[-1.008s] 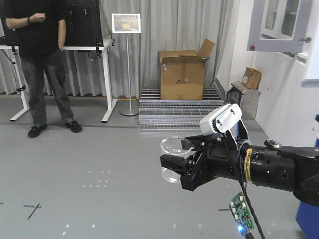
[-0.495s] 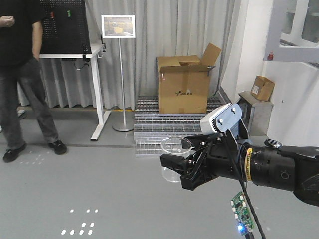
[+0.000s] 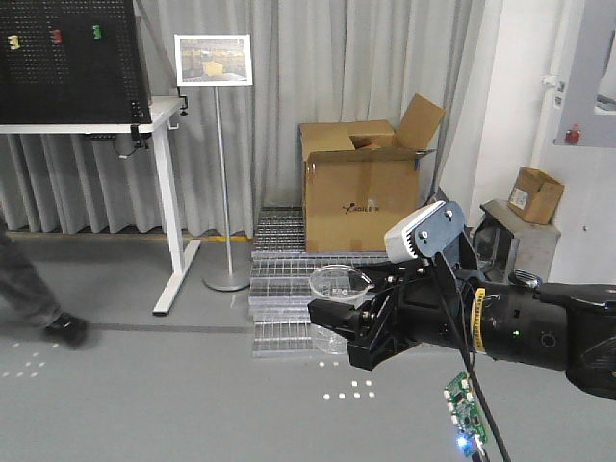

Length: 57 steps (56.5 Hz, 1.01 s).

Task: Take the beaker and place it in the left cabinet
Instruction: 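Hold the beaker in the right gripper while driving to the cabinet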

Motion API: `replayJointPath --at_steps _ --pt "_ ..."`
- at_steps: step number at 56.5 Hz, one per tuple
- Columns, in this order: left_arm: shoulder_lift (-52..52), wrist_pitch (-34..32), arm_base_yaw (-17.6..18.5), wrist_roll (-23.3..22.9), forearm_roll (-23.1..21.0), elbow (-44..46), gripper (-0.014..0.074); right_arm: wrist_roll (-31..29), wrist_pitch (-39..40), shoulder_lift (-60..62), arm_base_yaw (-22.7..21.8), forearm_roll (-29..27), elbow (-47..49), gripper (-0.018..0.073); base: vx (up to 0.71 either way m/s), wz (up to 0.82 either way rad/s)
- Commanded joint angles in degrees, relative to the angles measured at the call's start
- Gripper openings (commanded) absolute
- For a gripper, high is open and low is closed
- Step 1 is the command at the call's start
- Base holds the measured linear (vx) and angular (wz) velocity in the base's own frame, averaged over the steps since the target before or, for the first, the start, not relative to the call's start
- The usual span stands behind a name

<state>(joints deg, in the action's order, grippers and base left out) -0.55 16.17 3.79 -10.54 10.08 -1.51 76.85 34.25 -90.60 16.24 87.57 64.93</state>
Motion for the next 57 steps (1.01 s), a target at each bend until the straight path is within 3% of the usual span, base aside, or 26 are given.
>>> replayJointPath --at_steps 1,57 --pt "-1.01 -4.77 0.42 -0.20 -0.11 0.54 0.0004 -0.20 0.89 2.30 -0.25 -2.62 1.69 0.0219 0.69 -0.02" --pt "-1.01 -4.77 0.42 -0.20 -0.11 0.54 0.0004 -0.20 0.89 2.22 -0.25 -2.62 1.69 0.0219 0.58 -0.03"
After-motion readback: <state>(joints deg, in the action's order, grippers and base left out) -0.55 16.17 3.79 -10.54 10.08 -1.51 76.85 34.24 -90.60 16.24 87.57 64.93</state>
